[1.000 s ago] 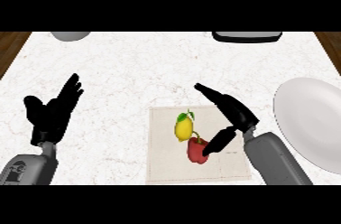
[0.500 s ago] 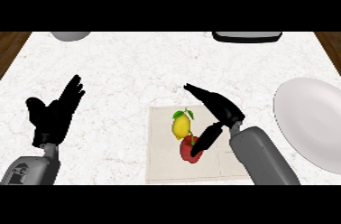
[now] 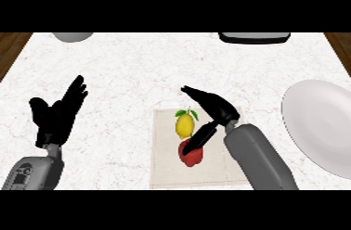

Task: Pick the lemon from the placemat and place it in the plate

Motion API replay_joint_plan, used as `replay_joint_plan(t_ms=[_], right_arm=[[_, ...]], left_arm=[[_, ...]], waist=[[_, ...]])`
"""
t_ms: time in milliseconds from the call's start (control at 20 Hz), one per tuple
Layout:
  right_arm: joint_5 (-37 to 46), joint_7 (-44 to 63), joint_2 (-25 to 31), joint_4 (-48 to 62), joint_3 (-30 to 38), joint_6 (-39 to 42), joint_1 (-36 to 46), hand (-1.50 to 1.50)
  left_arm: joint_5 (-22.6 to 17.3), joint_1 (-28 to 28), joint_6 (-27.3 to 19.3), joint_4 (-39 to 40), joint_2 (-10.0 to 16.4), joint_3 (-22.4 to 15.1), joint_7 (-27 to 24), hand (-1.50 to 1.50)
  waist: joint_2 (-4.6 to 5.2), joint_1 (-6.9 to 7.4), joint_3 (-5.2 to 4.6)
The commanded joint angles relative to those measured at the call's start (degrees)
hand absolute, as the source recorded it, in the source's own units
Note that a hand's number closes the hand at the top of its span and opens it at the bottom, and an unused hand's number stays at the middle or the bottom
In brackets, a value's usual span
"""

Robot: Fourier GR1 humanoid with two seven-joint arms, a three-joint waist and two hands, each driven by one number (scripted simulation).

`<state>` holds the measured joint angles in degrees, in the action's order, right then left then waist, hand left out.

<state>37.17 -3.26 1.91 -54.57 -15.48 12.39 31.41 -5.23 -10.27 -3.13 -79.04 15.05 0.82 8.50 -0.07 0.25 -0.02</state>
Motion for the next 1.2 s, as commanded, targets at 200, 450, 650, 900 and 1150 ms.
replay_joint_plan(t_ms=[200,450,650,900,1150], right_arm=[[3.9,-7.7,-1.8,3.5,-4.9,-0.2,-0.5,1.5],[1.4,-5.7,-1.9,0.9,-5.4,-1.1,-1.8,1.5],[2.6,-0.9,-1.0,-4.5,-2.5,0.4,-3.7,1.5],[8.0,15.5,1.2,-12.4,-5.0,-5.0,-13.6,1.5],[17.8,24.1,2.8,-24.8,-6.7,-13.6,-14.7,1.5]], left_arm=[[0.3,-0.7,1.4,1.0,0.2,1.8,0.1,0.0],[1.9,5.5,1.3,-7.1,-1.0,0.8,1.4,0.0],[1.3,3.8,2.6,-5.0,-1.2,2.4,1.9,0.0],[0.6,1.6,1.7,-0.5,-0.5,4.5,0.3,0.0],[1.7,4.2,1.6,-3.1,-1.1,2.9,0.6,0.0]], waist=[[0.14,0.14,0.04],[0.03,0.26,0.04],[0.01,-0.11,0.03],[-0.5,-2.34,-0.08],[-0.67,-1.64,-0.06]])
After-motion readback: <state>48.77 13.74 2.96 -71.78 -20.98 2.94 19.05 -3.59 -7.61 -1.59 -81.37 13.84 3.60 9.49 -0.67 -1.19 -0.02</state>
